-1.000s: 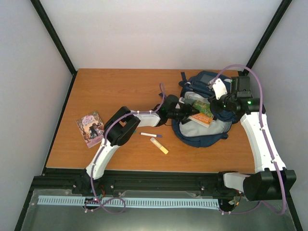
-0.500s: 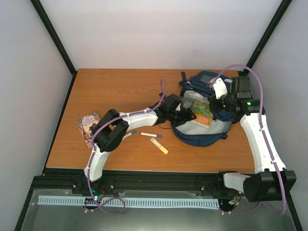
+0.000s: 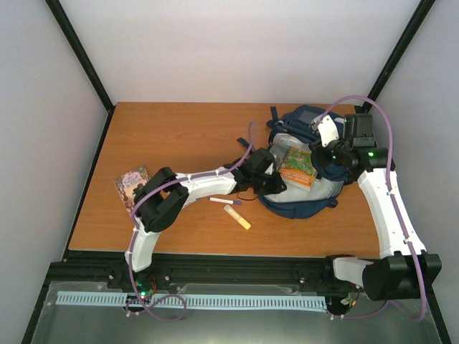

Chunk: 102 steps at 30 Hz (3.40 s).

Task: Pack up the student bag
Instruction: Place the book in the student bag.

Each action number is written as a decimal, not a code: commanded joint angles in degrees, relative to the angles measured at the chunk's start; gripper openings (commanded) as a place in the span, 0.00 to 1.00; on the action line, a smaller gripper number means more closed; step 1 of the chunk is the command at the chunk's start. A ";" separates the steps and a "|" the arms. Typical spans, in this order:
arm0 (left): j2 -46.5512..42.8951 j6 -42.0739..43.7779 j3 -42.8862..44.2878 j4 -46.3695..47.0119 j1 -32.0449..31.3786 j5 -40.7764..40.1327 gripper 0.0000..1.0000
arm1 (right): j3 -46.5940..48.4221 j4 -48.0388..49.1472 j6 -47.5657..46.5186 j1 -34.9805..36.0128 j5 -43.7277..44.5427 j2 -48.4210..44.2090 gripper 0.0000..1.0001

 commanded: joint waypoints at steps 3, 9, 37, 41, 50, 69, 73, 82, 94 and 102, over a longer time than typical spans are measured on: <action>4.36 0.44 2.99 1.48 -1.30 0.62 0.02 | 0.65 6.27 0.74 0.33 -4.96 -1.65 0.03; 8.06 -1.65 4.76 3.62 -1.36 -0.26 0.01 | -0.72 6.61 0.78 0.33 -6.62 -3.20 0.03; 20.33 -3.03 16.80 22.41 -0.78 -10.22 0.01 | -2.11 4.84 1.02 0.34 -12.44 -5.94 0.03; 21.24 -0.79 18.59 21.58 -0.70 -10.91 0.01 | -2.18 5.02 0.95 0.35 -12.26 -5.57 0.03; 13.24 -1.64 5.16 26.96 -0.63 -8.00 0.02 | -1.33 5.29 0.33 0.26 -10.55 -4.53 0.03; 11.45 -11.20 -0.40 24.93 2.44 -20.06 0.01 | -1.33 5.52 0.66 0.25 -12.93 -4.05 0.03; 12.99 -12.52 2.52 23.63 2.52 -21.32 0.01 | -1.63 5.56 0.55 0.25 -12.72 -4.09 0.03; 18.45 -14.55 12.37 21.82 2.88 -23.52 0.01 | -2.09 5.29 0.55 0.25 -12.67 -4.32 0.03; 13.07 -14.74 8.00 20.46 2.88 -23.30 0.01 | -2.98 5.54 0.06 0.20 -9.60 -5.24 0.03; 5.78 -13.24 2.86 21.87 2.88 -19.28 0.02 | -2.77 5.79 0.62 0.16 -7.58 -4.09 0.03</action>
